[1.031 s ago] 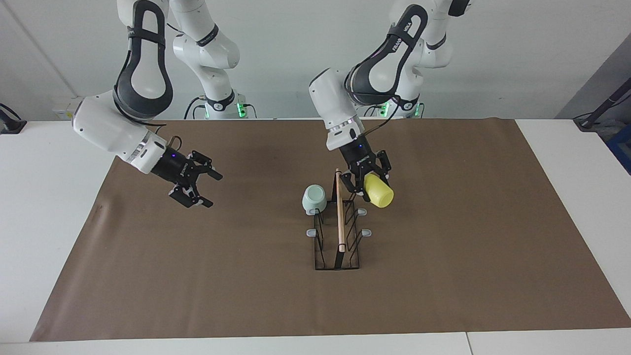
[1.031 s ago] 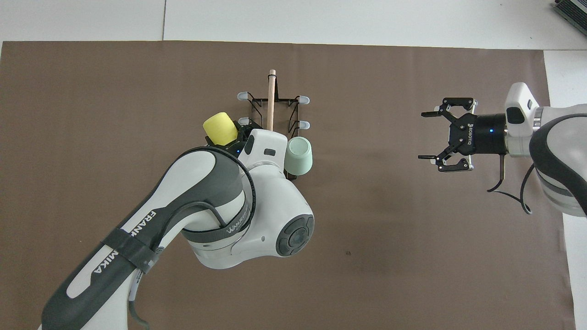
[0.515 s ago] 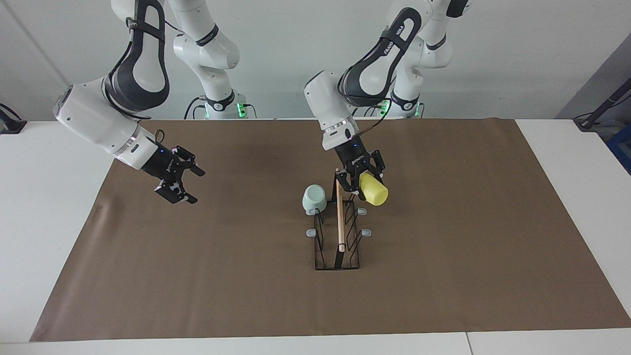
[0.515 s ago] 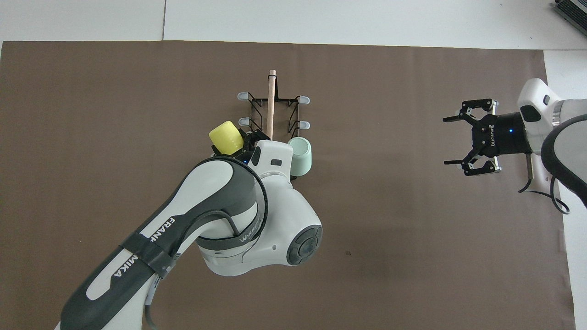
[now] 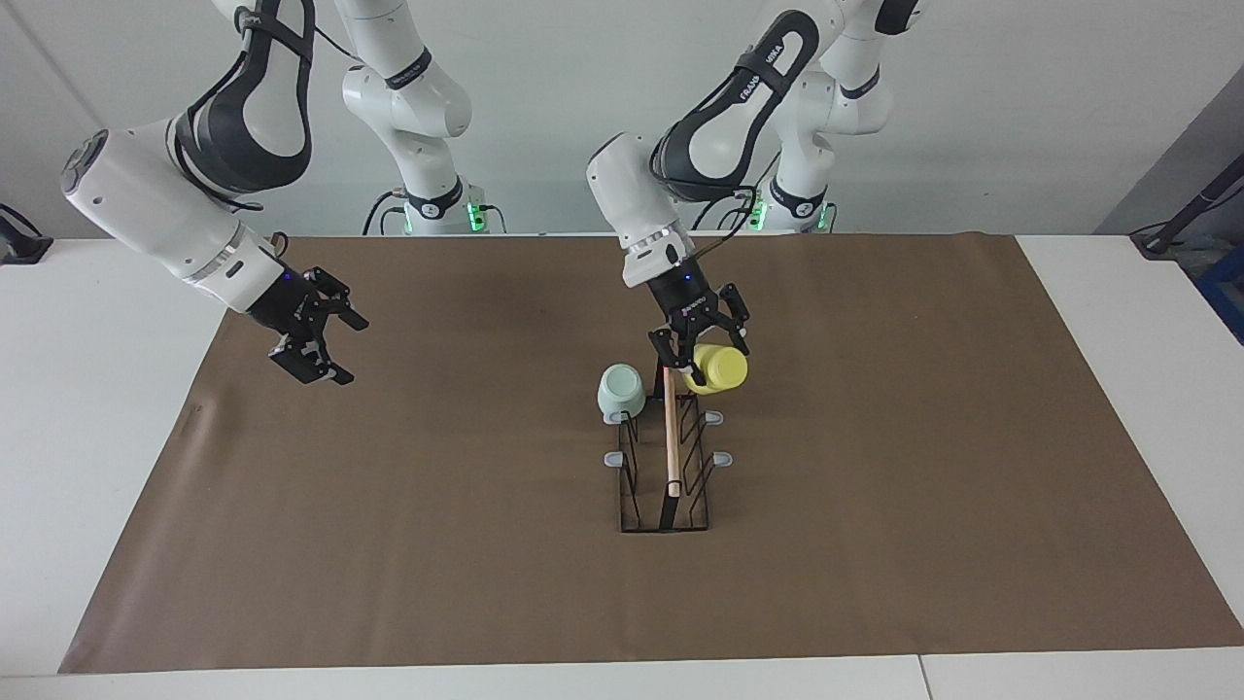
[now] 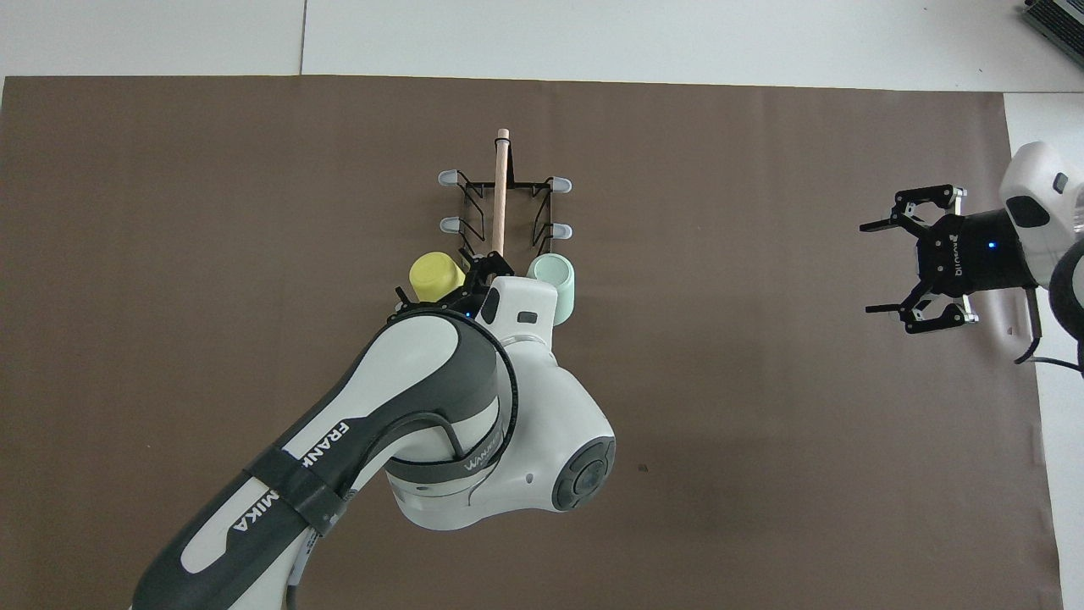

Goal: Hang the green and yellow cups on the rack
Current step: 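Hang the yellow cup on a rack peg while the right gripper withdraws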

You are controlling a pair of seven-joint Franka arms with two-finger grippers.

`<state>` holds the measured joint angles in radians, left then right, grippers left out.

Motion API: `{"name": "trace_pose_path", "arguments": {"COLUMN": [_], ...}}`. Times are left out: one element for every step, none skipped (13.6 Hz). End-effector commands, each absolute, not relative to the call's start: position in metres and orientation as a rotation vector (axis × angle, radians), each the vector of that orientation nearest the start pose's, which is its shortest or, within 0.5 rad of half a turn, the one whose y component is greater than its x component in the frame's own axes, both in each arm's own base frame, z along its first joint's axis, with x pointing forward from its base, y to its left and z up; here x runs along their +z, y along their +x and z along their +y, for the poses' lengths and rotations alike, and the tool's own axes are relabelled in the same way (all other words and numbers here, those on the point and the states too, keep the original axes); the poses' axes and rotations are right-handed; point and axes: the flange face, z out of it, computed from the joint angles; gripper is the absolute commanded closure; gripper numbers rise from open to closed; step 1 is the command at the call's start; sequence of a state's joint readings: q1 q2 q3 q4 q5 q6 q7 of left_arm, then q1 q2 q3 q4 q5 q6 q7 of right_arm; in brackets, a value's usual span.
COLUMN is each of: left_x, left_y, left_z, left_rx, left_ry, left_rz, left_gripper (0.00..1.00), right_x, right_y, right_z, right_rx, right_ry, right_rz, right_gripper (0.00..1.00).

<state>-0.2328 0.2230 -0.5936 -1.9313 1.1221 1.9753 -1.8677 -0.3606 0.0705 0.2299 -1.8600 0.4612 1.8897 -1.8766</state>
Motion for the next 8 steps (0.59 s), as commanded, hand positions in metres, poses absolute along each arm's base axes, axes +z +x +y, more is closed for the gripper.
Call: {"name": "trace_pose_path", "arguments": {"left_x": [0.409,0.409,0.410,0.417,0.427,0.435,0.449,0.467], "left_y": [0.453,0.451,0.450,0.450,0.451,0.455,0.460,0.467], "left_z": [-0.393,-0.395,-0.396,-0.394,-0.393,-0.390,-0.387,-0.385], "left_rx": [-1.176,-1.172,-1.174,-1.182,-1.195,-1.195,-1.170,-1.124], "left_ry": [-2.504,-2.507,-2.505,-2.500,-2.498,-2.500,-2.521,-2.553], "left_rz": [-0.664,-0.661,-0.660,-0.662,-0.669,-0.687,-0.695,-0.702], "left_gripper": [0.00,0.00,0.00,0.00,0.00,0.00,0.00,0.00], "right_x": [0.498,0.503,0.511,0.515,0.520,0.524,0.532,0.538], "right_y": [0.571,0.570,0.568,0.567,0.566,0.566,0.566,0.564], "right_z": [-0.047,-0.047,-0.047,-0.049,-0.051,-0.053,-0.056,-0.059], "right_rx": [0.503,0.484,0.445,0.398,0.355,0.310,0.252,0.189], "right_ry": [2.405,2.417,2.425,2.441,2.448,2.462,2.465,2.481], "right_rz": [2.346,2.330,2.313,2.285,2.266,2.239,2.199,2.163], "right_gripper": [0.00,0.00,0.00,0.00,0.00,0.00,0.00,0.00]}}
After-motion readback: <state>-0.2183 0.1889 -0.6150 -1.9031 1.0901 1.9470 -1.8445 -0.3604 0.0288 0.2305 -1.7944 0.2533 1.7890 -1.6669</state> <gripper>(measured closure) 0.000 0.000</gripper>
